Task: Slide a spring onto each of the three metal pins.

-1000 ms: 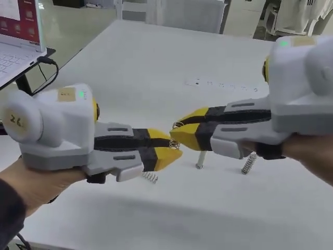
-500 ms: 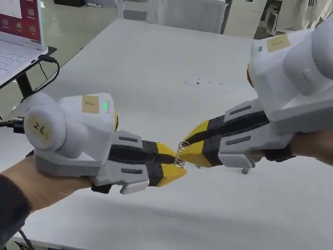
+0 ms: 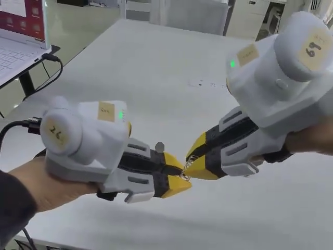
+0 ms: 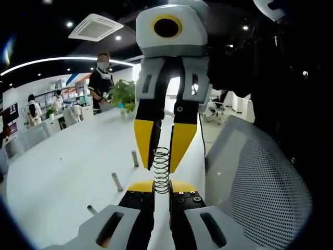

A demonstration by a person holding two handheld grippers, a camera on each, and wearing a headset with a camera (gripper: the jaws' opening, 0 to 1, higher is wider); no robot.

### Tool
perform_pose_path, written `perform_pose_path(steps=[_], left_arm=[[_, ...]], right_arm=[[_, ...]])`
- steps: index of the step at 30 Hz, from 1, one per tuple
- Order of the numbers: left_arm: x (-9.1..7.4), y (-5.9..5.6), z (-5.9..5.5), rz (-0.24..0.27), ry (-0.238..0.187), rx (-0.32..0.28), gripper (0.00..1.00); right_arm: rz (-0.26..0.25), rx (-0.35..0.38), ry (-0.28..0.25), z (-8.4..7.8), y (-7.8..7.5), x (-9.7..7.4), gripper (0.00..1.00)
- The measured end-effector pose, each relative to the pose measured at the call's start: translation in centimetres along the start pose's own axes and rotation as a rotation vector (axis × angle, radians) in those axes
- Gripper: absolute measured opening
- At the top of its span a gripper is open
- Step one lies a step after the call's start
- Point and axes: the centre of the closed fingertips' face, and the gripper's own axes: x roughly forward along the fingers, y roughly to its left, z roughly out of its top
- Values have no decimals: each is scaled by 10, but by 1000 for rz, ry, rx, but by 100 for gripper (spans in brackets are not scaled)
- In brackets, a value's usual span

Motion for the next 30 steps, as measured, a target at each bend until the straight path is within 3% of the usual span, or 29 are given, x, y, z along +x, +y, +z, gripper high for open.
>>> perform_pose_path(steps=[10, 30], left_arm=[[2, -4, -4, -21, 18, 9, 2], [2, -4, -2, -24, 4, 5, 2]], right_arm=[[63, -69, 124, -9, 7, 7, 9], [101, -51, 171, -15, 5, 10, 9]])
